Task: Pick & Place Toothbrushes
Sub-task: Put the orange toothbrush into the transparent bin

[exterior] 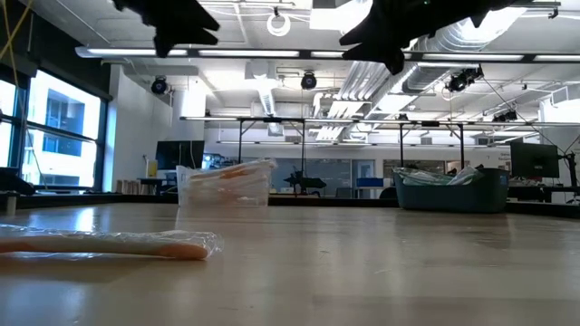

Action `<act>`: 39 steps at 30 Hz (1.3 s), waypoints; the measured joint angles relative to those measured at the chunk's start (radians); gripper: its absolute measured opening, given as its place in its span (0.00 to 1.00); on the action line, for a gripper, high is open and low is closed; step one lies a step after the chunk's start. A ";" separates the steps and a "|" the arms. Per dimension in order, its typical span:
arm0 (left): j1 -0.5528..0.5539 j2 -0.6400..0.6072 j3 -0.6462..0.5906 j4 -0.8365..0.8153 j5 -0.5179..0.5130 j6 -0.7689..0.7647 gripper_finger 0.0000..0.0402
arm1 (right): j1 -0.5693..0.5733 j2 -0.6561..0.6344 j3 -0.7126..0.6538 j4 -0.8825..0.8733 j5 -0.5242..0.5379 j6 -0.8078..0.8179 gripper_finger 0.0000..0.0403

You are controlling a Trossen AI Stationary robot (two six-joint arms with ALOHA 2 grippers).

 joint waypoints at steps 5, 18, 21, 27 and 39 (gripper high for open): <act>-0.165 0.002 0.084 -0.225 -0.137 -0.120 0.34 | -0.011 0.000 0.000 0.004 0.001 -0.017 0.43; -0.398 0.253 0.174 -0.403 -0.153 -0.264 0.34 | -0.060 0.000 0.000 0.013 0.031 -0.031 0.43; -0.429 0.330 0.174 -0.374 -0.142 -0.310 0.34 | -0.075 0.000 0.000 0.010 0.032 -0.052 0.43; -0.487 0.537 0.249 -0.348 -0.131 -0.405 0.34 | -0.101 0.000 0.000 -0.014 0.024 -0.114 0.43; -0.572 0.931 0.594 -0.564 -0.034 -0.287 0.34 | -0.123 0.000 0.000 -0.145 0.024 -0.121 0.43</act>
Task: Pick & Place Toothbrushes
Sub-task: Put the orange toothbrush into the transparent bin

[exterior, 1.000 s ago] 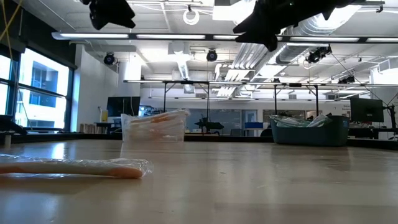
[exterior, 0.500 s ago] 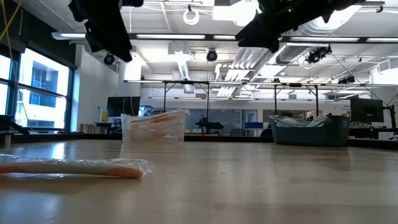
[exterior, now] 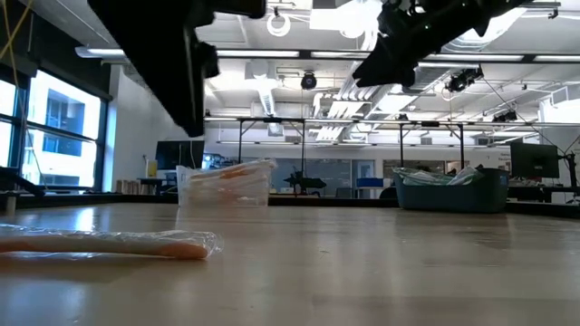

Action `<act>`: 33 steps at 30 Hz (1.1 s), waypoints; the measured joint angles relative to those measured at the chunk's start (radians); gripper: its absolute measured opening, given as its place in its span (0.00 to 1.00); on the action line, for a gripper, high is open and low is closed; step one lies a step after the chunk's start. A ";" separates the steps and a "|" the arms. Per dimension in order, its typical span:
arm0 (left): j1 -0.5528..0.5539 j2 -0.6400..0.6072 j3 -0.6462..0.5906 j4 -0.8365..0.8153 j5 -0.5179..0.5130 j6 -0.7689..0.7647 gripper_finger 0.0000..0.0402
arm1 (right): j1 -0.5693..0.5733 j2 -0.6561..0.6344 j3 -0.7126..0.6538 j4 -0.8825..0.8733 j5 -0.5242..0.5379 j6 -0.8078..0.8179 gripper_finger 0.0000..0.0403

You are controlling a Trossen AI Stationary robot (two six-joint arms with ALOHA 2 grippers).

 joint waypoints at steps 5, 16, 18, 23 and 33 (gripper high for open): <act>-0.045 0.044 0.021 0.054 0.058 -0.038 0.34 | 0.000 0.000 0.000 -0.058 0.000 -0.002 0.43; -0.128 0.104 0.016 -0.042 0.113 -0.135 0.34 | 0.001 0.000 0.000 -0.083 0.000 -0.002 0.43; -0.129 0.120 0.021 -0.014 0.109 -0.174 0.34 | 0.001 0.000 0.000 -0.087 -0.001 -0.002 0.43; -0.126 0.146 0.021 -0.024 0.112 -0.231 0.34 | 0.001 0.000 0.000 -0.092 0.000 -0.002 0.43; -0.126 0.196 0.018 0.022 0.153 -0.238 0.34 | 0.001 0.000 0.000 -0.103 -0.004 -0.002 0.43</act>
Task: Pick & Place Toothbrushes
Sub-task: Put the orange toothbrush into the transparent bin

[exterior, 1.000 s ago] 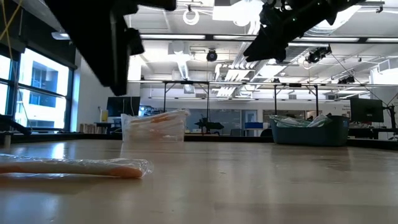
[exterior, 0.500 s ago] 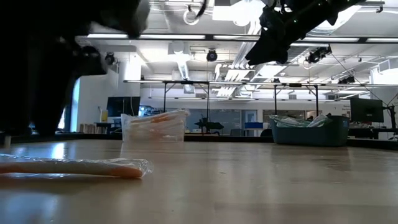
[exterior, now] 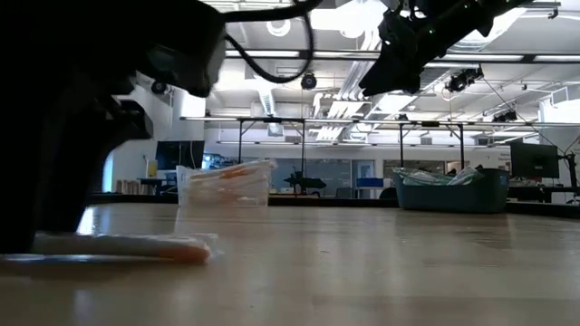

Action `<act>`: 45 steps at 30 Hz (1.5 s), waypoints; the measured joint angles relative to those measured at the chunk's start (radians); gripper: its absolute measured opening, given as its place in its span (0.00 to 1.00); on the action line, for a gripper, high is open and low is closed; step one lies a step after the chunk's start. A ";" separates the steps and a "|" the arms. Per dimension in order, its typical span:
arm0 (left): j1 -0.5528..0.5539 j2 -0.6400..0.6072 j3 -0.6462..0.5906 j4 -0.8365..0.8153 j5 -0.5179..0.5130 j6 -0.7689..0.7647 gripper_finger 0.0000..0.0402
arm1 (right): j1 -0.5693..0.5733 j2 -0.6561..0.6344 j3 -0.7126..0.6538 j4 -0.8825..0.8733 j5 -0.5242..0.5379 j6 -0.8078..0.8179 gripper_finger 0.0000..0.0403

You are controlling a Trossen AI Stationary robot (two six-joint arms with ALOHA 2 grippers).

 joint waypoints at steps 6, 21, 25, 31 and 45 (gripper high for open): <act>0.001 0.027 0.005 0.023 0.008 -0.010 0.34 | 0.000 0.000 0.000 -0.003 0.004 0.000 0.43; 0.002 0.031 0.002 -0.011 0.019 -0.018 0.12 | 0.000 0.000 0.000 -0.003 0.005 -0.007 0.43; 0.002 0.032 0.002 -0.022 0.019 0.008 0.03 | 0.000 0.000 0.000 -0.003 0.004 -0.007 0.43; 0.016 0.015 0.000 -0.041 0.031 0.008 0.06 | 0.000 -0.001 0.000 -0.003 0.004 -0.007 0.43; 0.166 -0.227 -0.002 -0.312 -0.150 0.011 0.03 | 0.000 -0.102 0.000 -0.012 0.003 -0.060 0.43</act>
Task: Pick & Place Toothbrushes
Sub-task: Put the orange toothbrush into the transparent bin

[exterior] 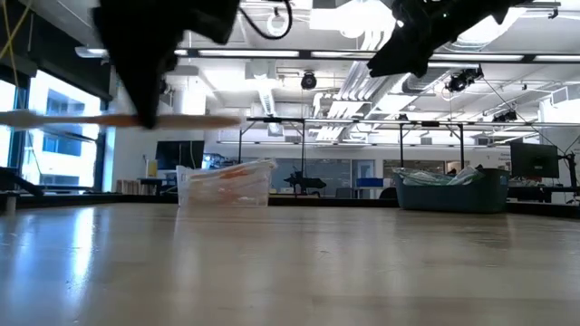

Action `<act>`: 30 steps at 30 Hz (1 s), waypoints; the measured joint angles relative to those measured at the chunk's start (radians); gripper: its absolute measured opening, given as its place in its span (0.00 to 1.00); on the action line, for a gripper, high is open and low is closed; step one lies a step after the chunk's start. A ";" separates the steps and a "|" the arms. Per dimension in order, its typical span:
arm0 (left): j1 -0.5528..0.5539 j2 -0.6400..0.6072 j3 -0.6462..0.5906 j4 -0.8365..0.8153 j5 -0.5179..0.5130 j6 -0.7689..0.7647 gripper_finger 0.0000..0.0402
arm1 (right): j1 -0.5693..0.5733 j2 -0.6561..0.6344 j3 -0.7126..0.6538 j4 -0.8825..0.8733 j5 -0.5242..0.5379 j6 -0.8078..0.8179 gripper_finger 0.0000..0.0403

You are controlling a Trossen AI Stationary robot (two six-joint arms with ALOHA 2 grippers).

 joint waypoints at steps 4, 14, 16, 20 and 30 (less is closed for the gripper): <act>0.077 -0.076 0.000 -0.006 -0.115 0.001 0.03 | 0.000 -0.037 0.000 -0.026 0.001 -0.001 0.43; 0.324 -0.225 0.000 0.038 -0.357 0.172 0.03 | 0.000 -0.072 0.000 -0.128 -0.004 0.055 0.43; 0.379 -0.241 0.000 0.068 -0.397 0.225 0.03 | 0.000 -0.072 0.000 -0.136 -0.008 0.061 0.43; 0.501 -0.246 0.001 0.141 -0.446 0.364 0.03 | 0.000 -0.072 0.000 -0.132 -0.011 0.063 0.43; 0.794 -0.208 0.002 0.408 -0.428 0.759 0.03 | 0.000 -0.072 0.000 -0.130 0.034 0.063 0.43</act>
